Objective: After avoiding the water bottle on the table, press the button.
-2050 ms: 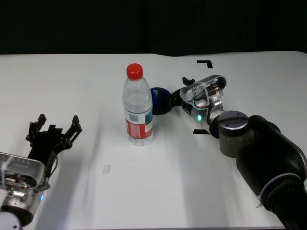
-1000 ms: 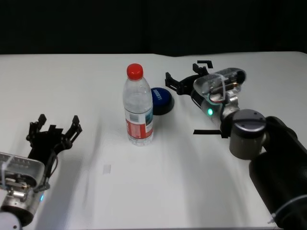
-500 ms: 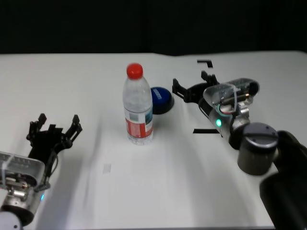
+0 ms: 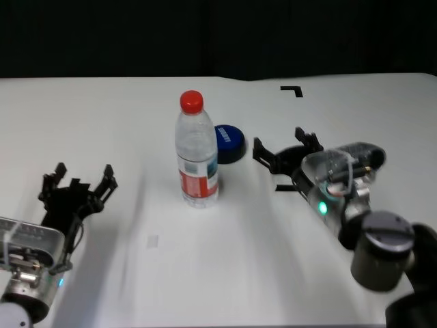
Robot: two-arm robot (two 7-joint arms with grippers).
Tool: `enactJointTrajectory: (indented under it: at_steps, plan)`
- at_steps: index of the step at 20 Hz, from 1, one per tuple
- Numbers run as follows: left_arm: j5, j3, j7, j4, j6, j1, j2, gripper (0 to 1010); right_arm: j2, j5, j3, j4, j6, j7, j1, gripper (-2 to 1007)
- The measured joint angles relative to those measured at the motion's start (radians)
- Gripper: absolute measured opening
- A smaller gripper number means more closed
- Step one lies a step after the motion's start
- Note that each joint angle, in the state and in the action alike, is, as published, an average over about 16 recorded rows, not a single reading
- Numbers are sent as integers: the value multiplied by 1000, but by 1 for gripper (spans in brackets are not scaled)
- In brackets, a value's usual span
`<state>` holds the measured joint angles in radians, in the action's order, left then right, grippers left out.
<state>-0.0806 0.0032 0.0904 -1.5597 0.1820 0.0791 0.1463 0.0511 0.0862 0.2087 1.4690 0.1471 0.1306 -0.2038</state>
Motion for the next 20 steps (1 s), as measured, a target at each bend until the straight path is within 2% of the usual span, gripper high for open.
enactJointTrajectory:
  at_steps: [6,11,20]
  plan:
    - [0,0,0,0,0,0,0,1003,9,10,-1,82,21,-4,87,1003]
    - [0,0,0,0,0,0,0,1003,16,16,1,134,35,-4,147,1003]
    - [0,0,0,0,0,0,0,1003,26,22,10,192,49,-3,216,1003]
